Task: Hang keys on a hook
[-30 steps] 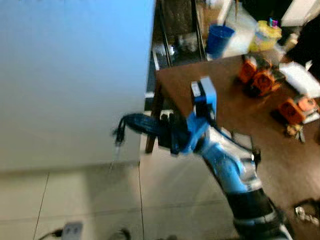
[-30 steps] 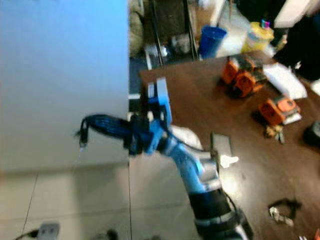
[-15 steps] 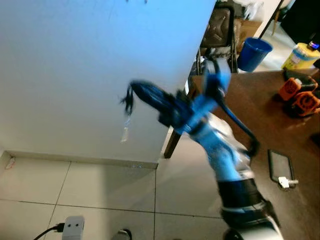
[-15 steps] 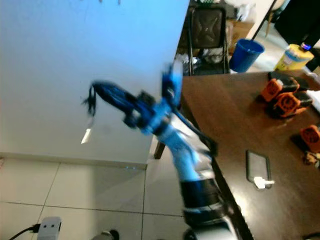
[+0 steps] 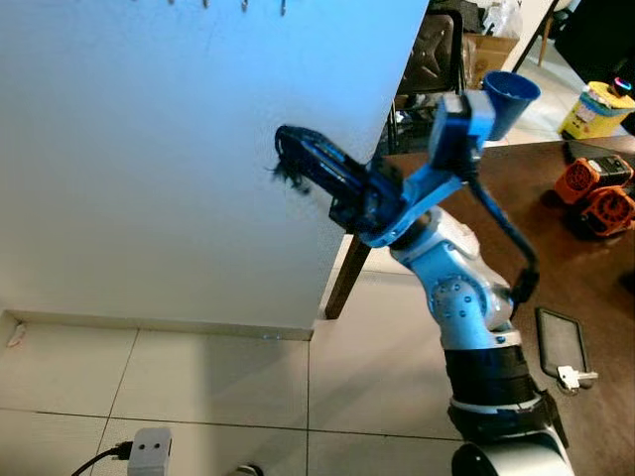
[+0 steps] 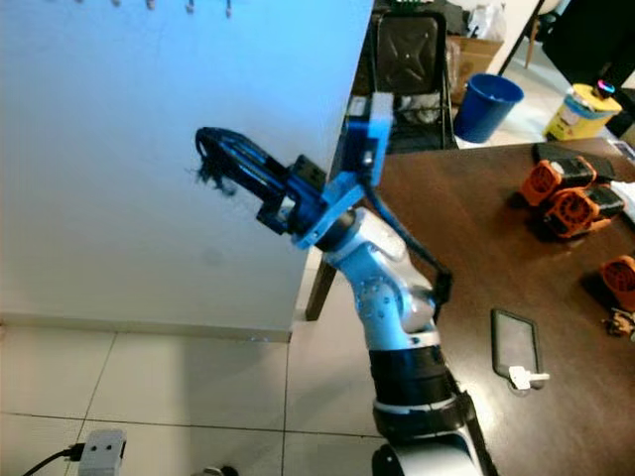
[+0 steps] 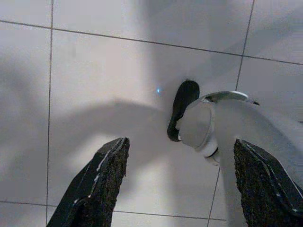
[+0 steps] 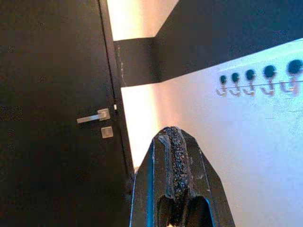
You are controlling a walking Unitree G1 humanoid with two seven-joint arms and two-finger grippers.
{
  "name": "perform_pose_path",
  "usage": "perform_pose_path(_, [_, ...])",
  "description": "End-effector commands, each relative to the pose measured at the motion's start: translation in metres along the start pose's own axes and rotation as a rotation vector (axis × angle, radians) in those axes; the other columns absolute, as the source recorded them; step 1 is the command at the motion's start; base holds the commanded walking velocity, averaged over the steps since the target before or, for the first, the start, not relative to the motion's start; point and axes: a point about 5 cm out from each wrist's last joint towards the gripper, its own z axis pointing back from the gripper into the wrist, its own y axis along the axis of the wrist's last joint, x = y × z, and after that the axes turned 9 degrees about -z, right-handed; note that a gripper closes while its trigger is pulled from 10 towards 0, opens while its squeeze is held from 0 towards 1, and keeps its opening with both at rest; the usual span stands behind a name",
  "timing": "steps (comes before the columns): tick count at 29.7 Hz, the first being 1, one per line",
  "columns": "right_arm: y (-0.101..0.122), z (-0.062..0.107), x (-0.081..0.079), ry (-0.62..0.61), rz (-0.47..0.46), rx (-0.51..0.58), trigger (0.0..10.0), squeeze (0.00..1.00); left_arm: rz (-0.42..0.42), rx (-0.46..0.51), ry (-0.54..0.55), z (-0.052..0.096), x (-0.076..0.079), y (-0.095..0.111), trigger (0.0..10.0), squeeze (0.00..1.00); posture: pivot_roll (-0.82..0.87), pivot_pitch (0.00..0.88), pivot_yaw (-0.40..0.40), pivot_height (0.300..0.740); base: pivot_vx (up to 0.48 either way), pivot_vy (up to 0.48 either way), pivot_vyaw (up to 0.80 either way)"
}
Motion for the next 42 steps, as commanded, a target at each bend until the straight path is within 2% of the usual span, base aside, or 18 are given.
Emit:
perform_pose_path(1, [0.005,0.001,-0.001,0.002,0.002,0.018,10.0,0.00,-0.002,-0.037,-0.033,0.002,0.009,-0.012,10.0,0.00,0.00,0.069,-0.036,0.740,0.262,0.000,0.00])
perform_pose_path(6, [0.007,0.001,0.000,-0.011,0.005,0.029,10.0,0.00,-0.005,-0.036,-0.036,0.002,0.008,-0.012,10.0,0.00,0.00,0.072,-0.035,0.740,0.260,0.000,0.00])
perform_pose_path(13, [0.012,0.004,-0.008,0.039,-0.011,0.037,10.0,0.00,-0.019,-0.038,-0.043,0.003,0.007,-0.013,10.0,0.00,-0.01,0.075,-0.030,0.740,0.263,0.000,0.00])
perform_pose_path(26, [0.021,0.005,-0.013,0.054,-0.004,0.059,10.0,0.00,-0.035,-0.040,-0.049,0.003,0.008,-0.015,10.0,0.00,-0.02,0.074,-0.029,0.740,0.263,0.000,0.00])
perform_pose_path(30, [0.024,0.005,-0.013,0.043,0.007,0.056,10.0,0.00,-0.038,-0.038,-0.052,0.003,0.008,-0.014,10.0,0.00,-0.02,0.070,-0.035,0.740,0.262,0.000,0.00])
perform_pose_path(31, [0.022,0.002,-0.010,0.008,0.059,0.005,10.0,0.00,-0.040,-0.037,-0.054,0.003,0.009,-0.014,10.0,0.00,-0.02,0.071,-0.036,0.740,0.247,0.000,0.00])
perform_pose_path(34, [0.022,-0.003,-0.012,0.014,0.076,-0.008,10.0,0.00,-0.041,-0.036,-0.057,0.002,0.010,-0.013,10.0,0.00,-0.02,0.072,-0.037,0.740,0.246,0.000,0.00])
perform_pose_path(42, [0.031,-0.007,-0.021,0.036,0.088,0.019,10.0,0.00,-0.033,-0.042,-0.050,0.003,0.012,-0.015,10.0,0.00,-0.03,0.082,-0.040,0.740,0.030,0.000,0.00])
